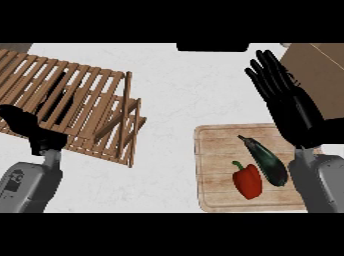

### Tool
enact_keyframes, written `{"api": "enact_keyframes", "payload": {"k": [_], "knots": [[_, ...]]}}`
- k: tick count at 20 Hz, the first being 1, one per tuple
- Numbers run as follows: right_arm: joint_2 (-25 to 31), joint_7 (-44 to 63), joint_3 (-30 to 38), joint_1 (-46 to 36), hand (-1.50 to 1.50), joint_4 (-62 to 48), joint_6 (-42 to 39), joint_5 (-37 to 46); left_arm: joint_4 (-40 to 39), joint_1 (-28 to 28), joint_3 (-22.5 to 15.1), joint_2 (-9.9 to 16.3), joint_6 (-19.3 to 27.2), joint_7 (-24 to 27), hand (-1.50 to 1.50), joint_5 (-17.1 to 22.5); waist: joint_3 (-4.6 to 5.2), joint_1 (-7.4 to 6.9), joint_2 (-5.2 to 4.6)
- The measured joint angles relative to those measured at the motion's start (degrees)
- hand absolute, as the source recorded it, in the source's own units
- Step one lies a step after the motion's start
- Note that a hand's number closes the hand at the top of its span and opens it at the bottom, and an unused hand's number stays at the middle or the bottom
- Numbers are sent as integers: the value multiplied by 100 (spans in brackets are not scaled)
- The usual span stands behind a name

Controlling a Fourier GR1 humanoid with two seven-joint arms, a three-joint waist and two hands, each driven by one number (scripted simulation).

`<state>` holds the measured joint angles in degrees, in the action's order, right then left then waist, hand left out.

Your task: Pick the eggplant from the cutting board and place it in the cardboard box

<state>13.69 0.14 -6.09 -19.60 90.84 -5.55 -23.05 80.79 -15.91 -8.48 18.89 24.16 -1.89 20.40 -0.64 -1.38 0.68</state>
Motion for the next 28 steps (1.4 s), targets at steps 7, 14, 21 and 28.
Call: {"api": "enact_keyframes", "payload": {"k": [7,14,21,28], "knots": [[1164,774,224,-254,-150,-944,-1138,-200,545,389,-244,306,-667,83,0,7,23,-36,-64],[1689,-763,875,-45,-150,-1552,-1476,312,878,813,94,674,-1246,-152,0,498,16,31,-52],[2646,-946,478,-299,-150,-1331,-2506,1050,1029,966,260,826,-1404,-419,0,684,39,33,-45],[3415,-235,-525,-906,-150,-881,-3211,2310,1030,956,293,827,-1479,-462,0,719,50,-22,-58]]}}
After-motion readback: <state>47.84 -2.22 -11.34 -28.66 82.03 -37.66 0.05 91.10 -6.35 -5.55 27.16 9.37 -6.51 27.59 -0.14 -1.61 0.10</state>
